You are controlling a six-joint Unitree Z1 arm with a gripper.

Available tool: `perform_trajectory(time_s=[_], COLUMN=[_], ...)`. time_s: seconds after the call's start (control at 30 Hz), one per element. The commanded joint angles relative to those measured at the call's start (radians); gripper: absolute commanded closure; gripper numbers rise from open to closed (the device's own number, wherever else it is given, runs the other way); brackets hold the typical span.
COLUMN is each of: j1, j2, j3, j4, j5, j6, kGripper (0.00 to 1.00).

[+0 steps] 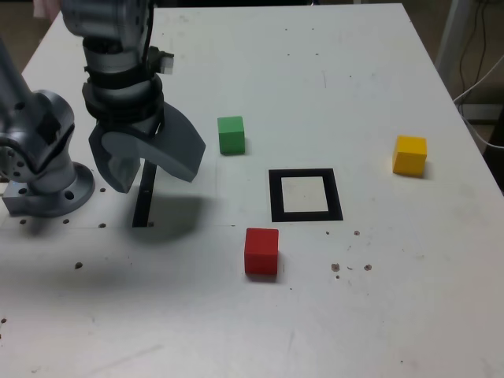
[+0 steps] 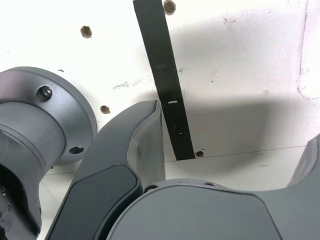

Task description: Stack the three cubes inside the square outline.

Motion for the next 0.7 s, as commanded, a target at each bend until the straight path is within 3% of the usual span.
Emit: perform_trajectory(time_s=[0.0,0.4,0.67], j1=[0.000,-0.007,-0.187], j2=[-0.002,0.011,0.052], j3=[-0.006,-0.104,-0.310], j4=[0.005,0.119,0.236], j5=[-0.002,-0.041,-0.051], j6=[-0.001,-0.012,-0.175], kGripper=[0.00,0.01,0.01])
